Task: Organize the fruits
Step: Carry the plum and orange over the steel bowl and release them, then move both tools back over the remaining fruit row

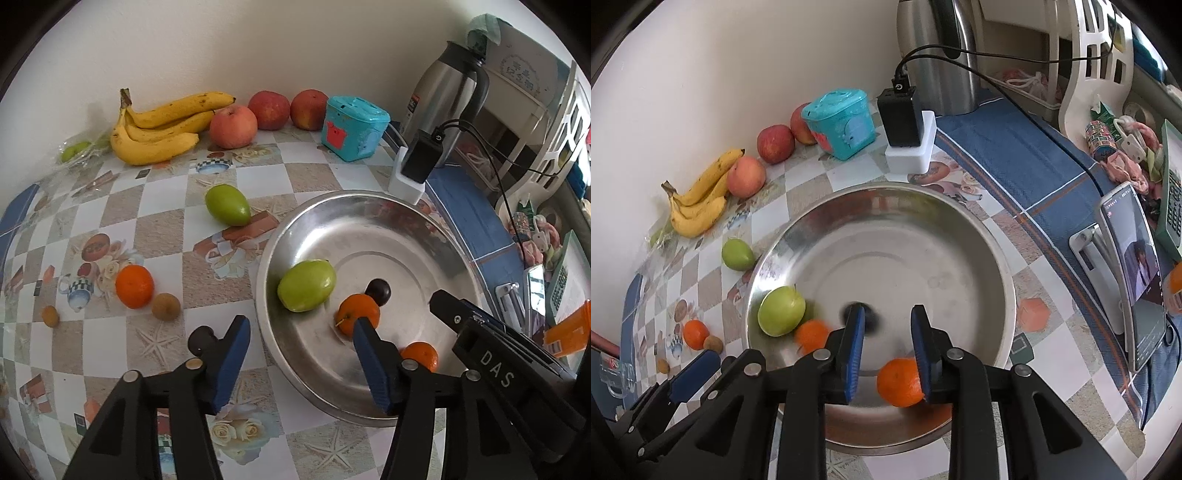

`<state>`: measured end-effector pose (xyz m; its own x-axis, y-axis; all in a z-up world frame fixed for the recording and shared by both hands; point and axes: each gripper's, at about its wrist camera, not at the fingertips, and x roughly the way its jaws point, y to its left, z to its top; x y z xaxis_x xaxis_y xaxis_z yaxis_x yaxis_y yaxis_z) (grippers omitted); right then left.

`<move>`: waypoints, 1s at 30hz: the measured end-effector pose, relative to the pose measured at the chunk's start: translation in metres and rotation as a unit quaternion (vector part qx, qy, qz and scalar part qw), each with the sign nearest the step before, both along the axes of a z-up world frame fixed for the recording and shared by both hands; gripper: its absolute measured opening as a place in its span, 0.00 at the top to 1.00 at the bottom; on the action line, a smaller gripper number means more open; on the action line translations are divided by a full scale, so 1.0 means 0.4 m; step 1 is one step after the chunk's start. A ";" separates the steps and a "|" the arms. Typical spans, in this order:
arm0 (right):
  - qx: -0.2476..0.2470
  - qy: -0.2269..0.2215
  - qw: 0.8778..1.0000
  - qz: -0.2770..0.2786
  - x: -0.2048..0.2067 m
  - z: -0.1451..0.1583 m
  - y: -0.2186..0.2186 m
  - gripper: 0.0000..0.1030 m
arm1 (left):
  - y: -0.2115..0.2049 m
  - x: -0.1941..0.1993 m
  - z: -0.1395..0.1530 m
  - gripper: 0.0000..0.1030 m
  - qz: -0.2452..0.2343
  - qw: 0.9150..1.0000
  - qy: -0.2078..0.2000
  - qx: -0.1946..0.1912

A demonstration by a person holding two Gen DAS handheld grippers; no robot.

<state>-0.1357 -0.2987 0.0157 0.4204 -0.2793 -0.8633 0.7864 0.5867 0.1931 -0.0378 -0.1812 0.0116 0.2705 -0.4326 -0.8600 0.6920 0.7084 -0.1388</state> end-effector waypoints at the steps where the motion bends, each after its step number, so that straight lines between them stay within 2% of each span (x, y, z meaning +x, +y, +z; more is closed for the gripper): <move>1: -0.001 0.000 1.000 0.000 0.000 0.001 0.000 0.74 | 0.002 0.002 0.000 0.38 0.003 1.000 0.000 0.001; 8: -0.005 0.000 1.000 0.005 0.001 0.008 0.003 0.74 | 0.031 0.034 0.000 0.33 0.035 0.999 0.004 0.015; 17: 0.017 -0.017 0.999 0.036 0.017 -0.002 0.020 0.74 | 0.116 0.107 -0.022 0.21 0.122 0.992 0.018 0.039; 24: -0.026 0.014 0.996 0.082 0.057 0.008 0.082 0.74 | 0.212 0.166 -0.034 0.16 0.185 0.981 0.038 0.038; 30: -0.039 0.018 0.990 0.131 0.089 0.017 0.137 0.74 | 0.278 0.193 -0.039 0.15 0.218 0.974 0.051 0.038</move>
<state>-0.1003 -0.2440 0.0226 0.4564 -0.2308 -0.8593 0.6107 0.7837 0.1139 0.0394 -0.0699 -0.0042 0.3251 -0.2310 -0.9171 0.3091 0.9424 -0.1278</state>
